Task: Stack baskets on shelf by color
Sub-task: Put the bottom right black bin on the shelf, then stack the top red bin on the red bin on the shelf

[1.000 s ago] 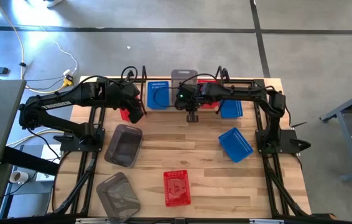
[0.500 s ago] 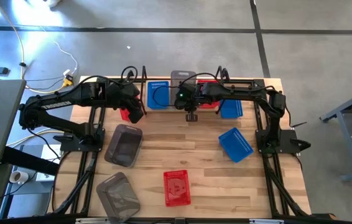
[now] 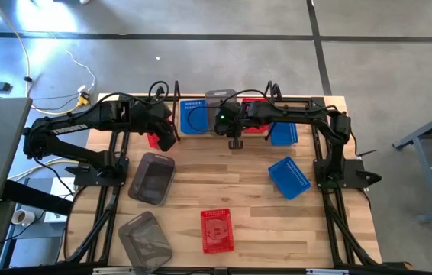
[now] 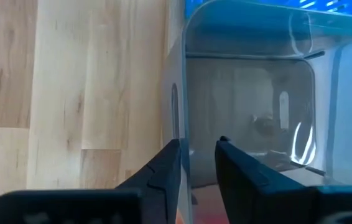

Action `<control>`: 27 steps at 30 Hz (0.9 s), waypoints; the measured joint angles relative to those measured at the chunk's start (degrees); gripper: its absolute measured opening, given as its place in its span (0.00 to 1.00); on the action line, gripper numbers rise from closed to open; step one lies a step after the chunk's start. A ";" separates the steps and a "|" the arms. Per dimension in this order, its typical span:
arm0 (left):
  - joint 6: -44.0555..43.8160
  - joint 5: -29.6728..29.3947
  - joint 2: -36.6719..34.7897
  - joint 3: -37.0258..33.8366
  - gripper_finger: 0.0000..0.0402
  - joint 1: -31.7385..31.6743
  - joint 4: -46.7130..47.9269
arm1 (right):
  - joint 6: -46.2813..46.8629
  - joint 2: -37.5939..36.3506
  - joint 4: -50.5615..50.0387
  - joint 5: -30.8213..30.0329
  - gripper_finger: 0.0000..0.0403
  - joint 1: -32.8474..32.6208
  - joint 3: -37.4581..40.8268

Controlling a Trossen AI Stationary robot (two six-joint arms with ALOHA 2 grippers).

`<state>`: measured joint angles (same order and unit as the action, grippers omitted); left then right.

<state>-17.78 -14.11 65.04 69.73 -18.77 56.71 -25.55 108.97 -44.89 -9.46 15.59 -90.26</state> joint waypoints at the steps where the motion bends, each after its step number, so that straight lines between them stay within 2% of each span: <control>1: 0.00 0.00 0.00 0.00 0.24 0.00 -0.02 | 0.03 0.00 0.00 -0.11 0.23 -0.07 0.00; 14: 0.07 0.30 0.00 0.00 0.24 -0.01 0.11 | 4.25 -0.67 -0.56 -3.90 0.23 -3.23 -0.17; 20: 2.19 0.44 0.00 0.00 0.24 0.00 5.41 | 9.13 -0.76 -4.46 -4.07 0.23 -4.09 -4.89; 27: -5.52 -2.76 0.00 0.00 0.24 -0.02 11.82 | 15.33 -0.76 -10.34 -4.28 0.23 -3.98 -11.39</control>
<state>-23.30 -16.86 65.04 69.73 -18.79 68.53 -10.22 108.20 -55.23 -13.74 11.62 -101.65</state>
